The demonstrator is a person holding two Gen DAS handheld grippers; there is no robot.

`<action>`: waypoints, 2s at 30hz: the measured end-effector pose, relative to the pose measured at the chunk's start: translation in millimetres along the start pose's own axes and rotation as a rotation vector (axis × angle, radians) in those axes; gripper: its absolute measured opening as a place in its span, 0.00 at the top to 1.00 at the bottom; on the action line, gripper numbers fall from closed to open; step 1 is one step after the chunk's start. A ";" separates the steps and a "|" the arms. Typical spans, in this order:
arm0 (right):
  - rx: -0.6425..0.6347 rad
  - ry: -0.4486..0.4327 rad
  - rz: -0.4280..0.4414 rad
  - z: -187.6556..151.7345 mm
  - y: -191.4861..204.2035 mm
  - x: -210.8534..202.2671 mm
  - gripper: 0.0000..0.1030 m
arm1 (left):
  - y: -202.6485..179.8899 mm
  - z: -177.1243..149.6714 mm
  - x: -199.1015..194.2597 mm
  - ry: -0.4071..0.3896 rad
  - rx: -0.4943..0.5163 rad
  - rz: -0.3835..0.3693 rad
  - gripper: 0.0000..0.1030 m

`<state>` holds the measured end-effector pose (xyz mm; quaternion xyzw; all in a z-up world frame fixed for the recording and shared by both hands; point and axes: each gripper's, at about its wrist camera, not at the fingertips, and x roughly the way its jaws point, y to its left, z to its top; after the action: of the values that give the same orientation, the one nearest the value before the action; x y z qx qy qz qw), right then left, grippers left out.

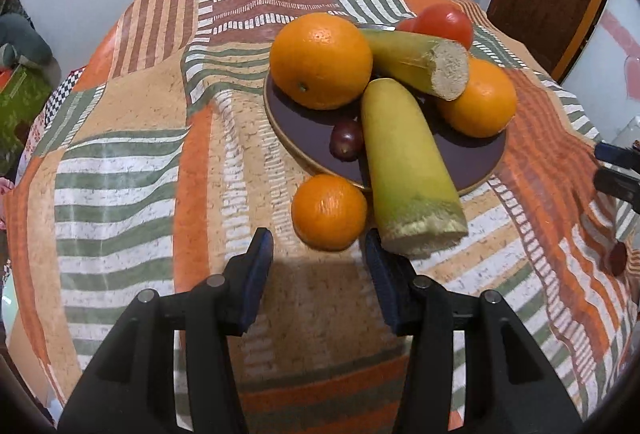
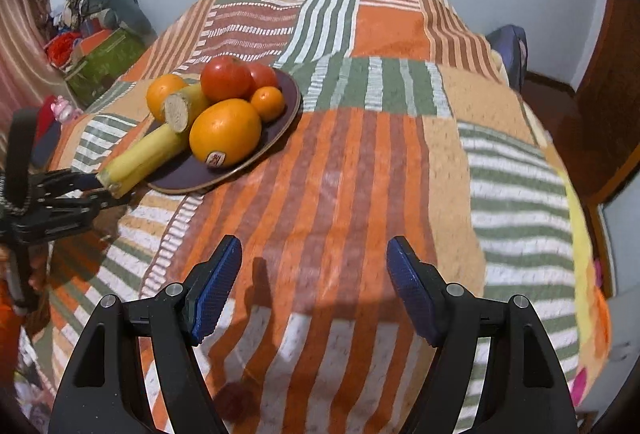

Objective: Organize fruits
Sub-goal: 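Grasp the small mandarin with the left tool while the right tool grasps the second plum, then carry the mandarin to the plate with the left tool while the right tool carries the plum there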

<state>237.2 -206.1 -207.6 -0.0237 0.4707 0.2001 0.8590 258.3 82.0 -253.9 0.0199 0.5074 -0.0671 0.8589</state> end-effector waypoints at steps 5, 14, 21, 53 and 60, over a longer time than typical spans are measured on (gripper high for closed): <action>0.001 0.004 0.004 -4.7 5.0 -0.8 0.30 | 2.0 5.2 2.7 -0.011 -0.022 -0.019 0.64; -0.023 -0.031 -0.017 -10.6 14.3 -17.2 0.30 | 3.3 -5.5 -10.5 -0.013 -0.055 -0.034 0.65; -0.013 -0.035 -0.003 -25.8 25.0 -26.0 0.30 | 2.5 -32.9 -54.7 -0.042 -0.080 -0.046 0.65; -0.052 -0.062 0.029 -23.0 43.9 -43.6 0.82 | -21.7 -27.8 -100.8 -0.134 -0.063 -0.095 0.65; -0.099 -0.140 0.050 13.3 52.0 -44.4 0.82 | -27.9 4.4 -99.8 -0.174 -0.047 -0.106 0.65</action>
<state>207.6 -169.5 -156.1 -0.0403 0.3997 0.2456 0.8822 210.8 63.4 -163.6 -0.0328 0.4327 -0.1020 0.8952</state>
